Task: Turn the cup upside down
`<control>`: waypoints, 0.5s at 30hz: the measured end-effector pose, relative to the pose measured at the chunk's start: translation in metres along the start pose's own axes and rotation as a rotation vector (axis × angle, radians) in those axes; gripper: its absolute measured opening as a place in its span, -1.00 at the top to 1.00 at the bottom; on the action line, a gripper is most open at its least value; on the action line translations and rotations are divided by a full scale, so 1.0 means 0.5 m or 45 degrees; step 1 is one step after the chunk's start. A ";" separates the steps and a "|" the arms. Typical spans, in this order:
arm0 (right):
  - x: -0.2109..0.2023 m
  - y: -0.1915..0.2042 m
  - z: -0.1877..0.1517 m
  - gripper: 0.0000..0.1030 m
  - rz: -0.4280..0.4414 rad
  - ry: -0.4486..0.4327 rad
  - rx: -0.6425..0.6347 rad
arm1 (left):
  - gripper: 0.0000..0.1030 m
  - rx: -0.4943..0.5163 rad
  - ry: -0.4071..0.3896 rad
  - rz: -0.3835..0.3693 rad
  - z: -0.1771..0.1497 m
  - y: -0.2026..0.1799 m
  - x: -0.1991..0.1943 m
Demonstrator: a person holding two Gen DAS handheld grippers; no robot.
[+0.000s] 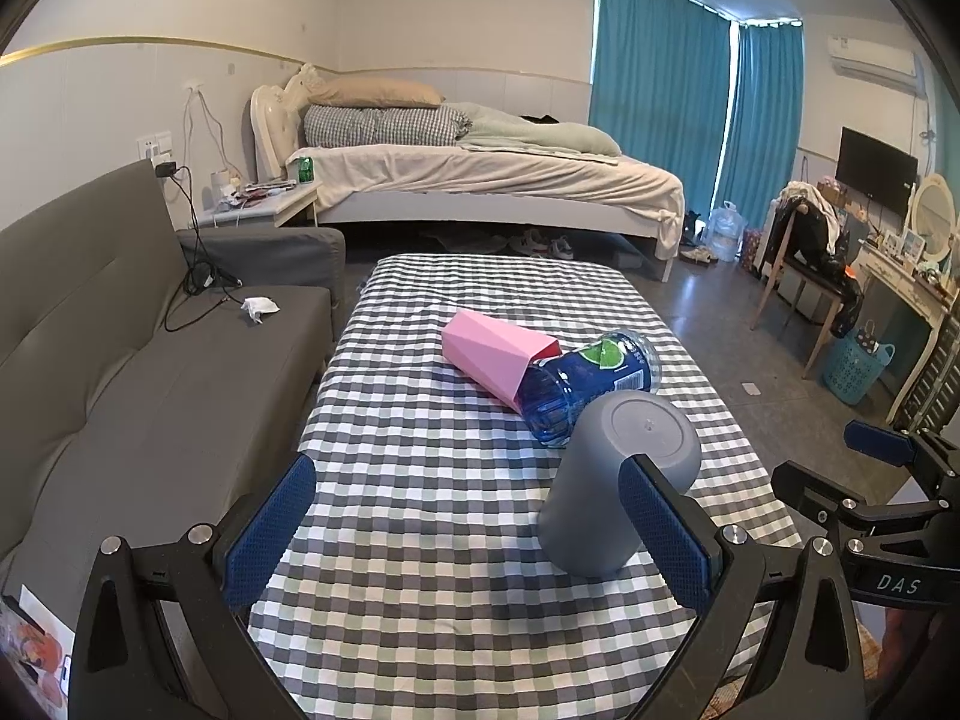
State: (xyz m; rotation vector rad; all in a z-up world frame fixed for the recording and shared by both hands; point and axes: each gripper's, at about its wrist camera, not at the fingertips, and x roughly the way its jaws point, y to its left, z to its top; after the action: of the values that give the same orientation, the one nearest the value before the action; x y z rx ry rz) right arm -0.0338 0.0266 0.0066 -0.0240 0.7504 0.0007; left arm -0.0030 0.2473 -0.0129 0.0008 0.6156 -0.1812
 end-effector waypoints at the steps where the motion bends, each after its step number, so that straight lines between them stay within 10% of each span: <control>1: 0.000 0.000 0.000 -0.89 0.001 0.000 0.000 | -1.00 -0.001 -0.001 0.000 0.000 0.001 0.001; 15: 0.005 0.002 -0.004 -0.89 0.000 0.006 -0.002 | -1.00 0.001 -0.001 0.012 -0.002 -0.001 -0.001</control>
State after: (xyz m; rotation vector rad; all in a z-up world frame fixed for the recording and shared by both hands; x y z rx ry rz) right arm -0.0332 0.0273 0.0036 -0.0253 0.7552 0.0011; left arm -0.0042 0.2470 -0.0131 0.0041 0.6148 -0.1724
